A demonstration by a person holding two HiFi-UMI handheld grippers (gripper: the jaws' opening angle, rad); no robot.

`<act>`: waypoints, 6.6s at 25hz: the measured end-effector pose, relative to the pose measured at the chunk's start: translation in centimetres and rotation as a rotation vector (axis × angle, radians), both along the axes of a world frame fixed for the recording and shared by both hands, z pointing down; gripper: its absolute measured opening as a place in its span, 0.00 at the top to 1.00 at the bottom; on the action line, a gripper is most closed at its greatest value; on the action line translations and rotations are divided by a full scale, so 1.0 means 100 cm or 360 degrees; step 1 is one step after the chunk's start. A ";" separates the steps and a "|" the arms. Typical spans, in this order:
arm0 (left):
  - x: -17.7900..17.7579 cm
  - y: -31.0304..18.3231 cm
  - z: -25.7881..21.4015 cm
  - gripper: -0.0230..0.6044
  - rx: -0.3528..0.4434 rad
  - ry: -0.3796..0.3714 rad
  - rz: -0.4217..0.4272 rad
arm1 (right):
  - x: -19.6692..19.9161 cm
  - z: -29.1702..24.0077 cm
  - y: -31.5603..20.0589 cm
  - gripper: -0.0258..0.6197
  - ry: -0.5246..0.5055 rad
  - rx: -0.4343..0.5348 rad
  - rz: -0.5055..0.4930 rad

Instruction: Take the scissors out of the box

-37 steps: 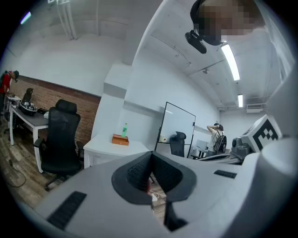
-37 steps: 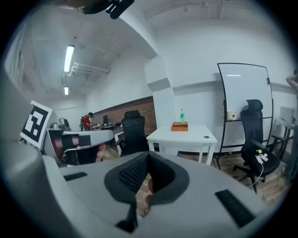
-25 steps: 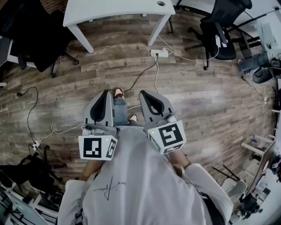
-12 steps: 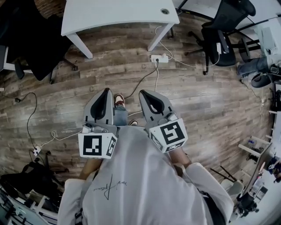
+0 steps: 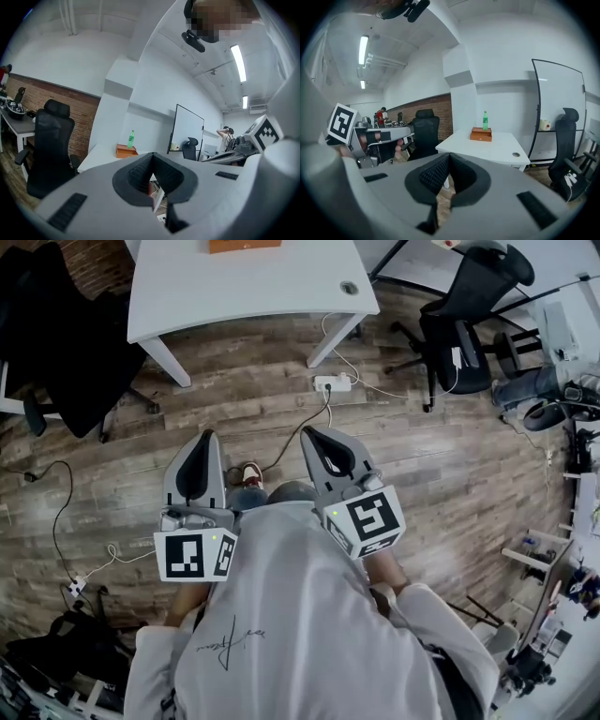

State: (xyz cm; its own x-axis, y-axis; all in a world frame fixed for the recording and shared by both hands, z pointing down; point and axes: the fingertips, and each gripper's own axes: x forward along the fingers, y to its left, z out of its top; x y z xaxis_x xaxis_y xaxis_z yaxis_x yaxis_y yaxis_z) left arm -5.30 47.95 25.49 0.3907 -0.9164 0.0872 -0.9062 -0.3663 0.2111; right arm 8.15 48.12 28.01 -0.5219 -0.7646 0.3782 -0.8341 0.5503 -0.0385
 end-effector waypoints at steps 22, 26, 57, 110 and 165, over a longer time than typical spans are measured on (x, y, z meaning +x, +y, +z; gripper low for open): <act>0.017 -0.094 0.017 0.96 -0.0063 0.0001 0.0083 | 0.016 0.024 -0.119 0.95 -0.0057 -0.0069 0.0012; 0.031 -0.131 0.019 0.96 -0.0083 -0.0007 0.0091 | 0.029 0.027 -0.159 0.95 -0.0082 -0.0102 0.0028; 0.142 -0.326 0.019 0.96 -0.0216 -0.0197 -0.0008 | 0.122 0.021 -0.379 0.95 -0.0248 -0.0136 -0.0178; 0.024 -0.535 0.043 0.96 -0.0238 0.0025 0.0248 | 0.011 0.059 -0.604 0.95 0.0420 -0.0269 -0.0446; 0.002 -0.577 0.093 0.96 -0.0529 0.0096 0.0168 | -0.028 0.220 -0.700 0.80 0.1381 -0.0470 -0.1190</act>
State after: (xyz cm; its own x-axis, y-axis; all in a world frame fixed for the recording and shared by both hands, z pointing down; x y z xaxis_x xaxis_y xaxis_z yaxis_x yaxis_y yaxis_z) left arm -5.10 -9.74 34.76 0.4953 -0.7960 0.3479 -0.8493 -0.3594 0.3868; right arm 5.34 -21.89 50.06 -0.2842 -0.2018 0.9373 -0.1182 0.9775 0.1746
